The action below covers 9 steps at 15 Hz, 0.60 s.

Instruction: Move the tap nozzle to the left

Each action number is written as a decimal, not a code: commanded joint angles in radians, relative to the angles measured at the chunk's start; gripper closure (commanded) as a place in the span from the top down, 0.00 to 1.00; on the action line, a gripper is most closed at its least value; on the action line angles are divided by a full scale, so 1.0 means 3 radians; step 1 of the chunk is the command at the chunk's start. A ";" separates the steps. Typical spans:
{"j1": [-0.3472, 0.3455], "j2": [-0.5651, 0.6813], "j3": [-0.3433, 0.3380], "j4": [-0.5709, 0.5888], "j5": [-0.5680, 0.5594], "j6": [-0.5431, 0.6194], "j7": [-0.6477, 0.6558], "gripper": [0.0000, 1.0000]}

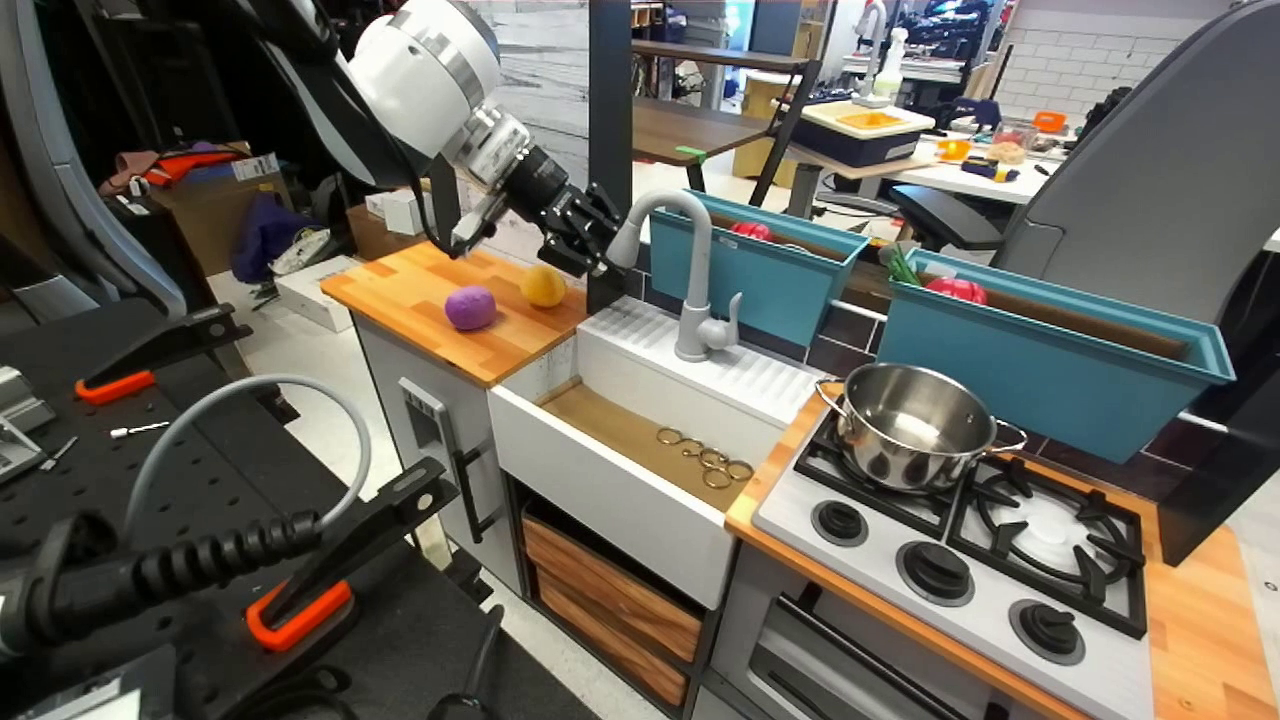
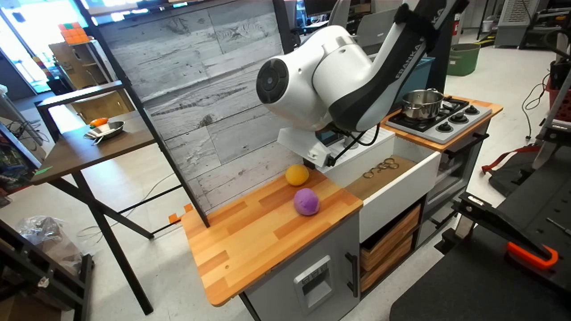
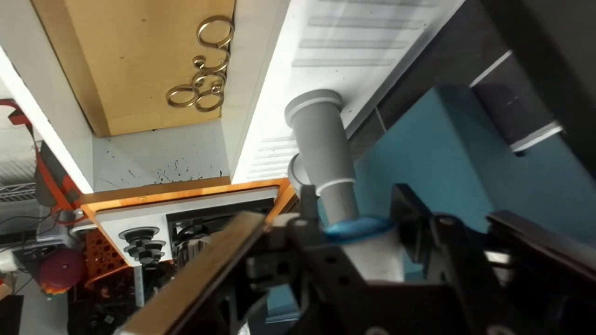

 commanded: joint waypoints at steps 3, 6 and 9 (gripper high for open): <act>0.0446 -0.0467 0.0106 -0.0415 0.0044 0.0318 0.0523 0.92; 0.0479 -0.0805 0.0123 -0.0810 -0.0085 0.0726 0.0500 1.00; 0.0271 -0.1118 0.0148 -0.1229 -0.0106 0.1362 0.0085 1.00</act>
